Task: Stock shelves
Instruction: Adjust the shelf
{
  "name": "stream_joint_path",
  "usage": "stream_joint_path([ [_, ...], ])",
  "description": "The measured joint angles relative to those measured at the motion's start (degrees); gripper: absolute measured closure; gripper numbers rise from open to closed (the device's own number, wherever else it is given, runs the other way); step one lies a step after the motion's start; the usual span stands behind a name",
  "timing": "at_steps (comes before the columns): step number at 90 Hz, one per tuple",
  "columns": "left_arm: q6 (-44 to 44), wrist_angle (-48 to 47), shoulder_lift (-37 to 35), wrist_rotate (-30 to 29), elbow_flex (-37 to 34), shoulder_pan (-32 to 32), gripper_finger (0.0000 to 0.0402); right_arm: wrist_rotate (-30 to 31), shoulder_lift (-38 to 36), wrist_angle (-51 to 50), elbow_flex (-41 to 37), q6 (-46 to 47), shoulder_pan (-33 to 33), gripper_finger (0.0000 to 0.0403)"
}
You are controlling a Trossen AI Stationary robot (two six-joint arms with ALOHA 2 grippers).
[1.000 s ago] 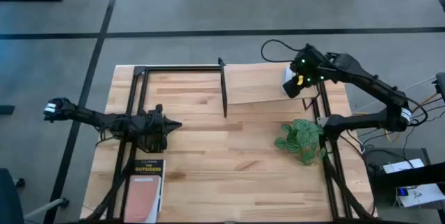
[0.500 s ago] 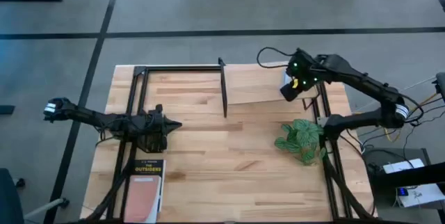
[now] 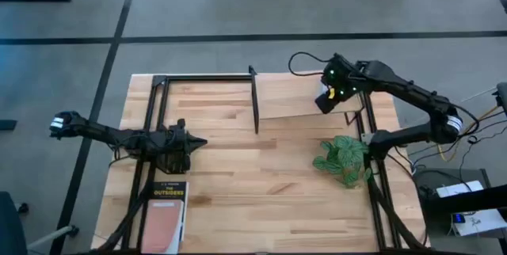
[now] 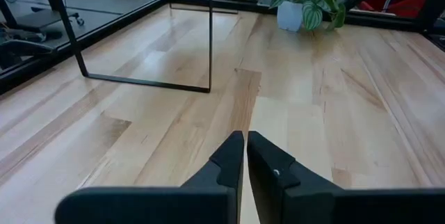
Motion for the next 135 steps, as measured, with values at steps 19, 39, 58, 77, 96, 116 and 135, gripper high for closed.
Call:
stream_joint_path([
  [19,-0.01,0.00,0.00,0.00,-0.02,0.01,0.0397,-0.03,0.14,6.12,0.69,0.38,10.53,0.0403],
  [39,-0.01,0.00,0.00,0.00,0.00,-0.01,0.0397,-0.01,2.97,19.31,0.31,-2.51,20.48,0.0403],
  [58,-0.01,0.00,0.00,0.00,-0.01,0.00,0.0397,0.01,9.51,32.24,0.23,-8.24,23.29,0.0403],
  [77,-0.01,0.00,0.00,0.00,0.00,0.00,0.0397,-0.29,17.76,36.92,4.42,-13.85,23.53,0.0403],
  [96,-0.01,0.00,0.00,0.00,-0.01,0.00,0.0397,-0.47,26.13,37.98,10.32,-19.82,23.77,0.0403],
  [116,-0.01,0.00,0.00,0.00,-0.02,0.01,0.0397,-0.08,31.28,38.09,13.26,-22.35,23.77,0.0403],
  [135,-0.01,0.00,0.00,0.00,-0.02,0.01,0.0397,6.03,32.05,38.22,13.70,-21.23,23.83,0.0403],
])
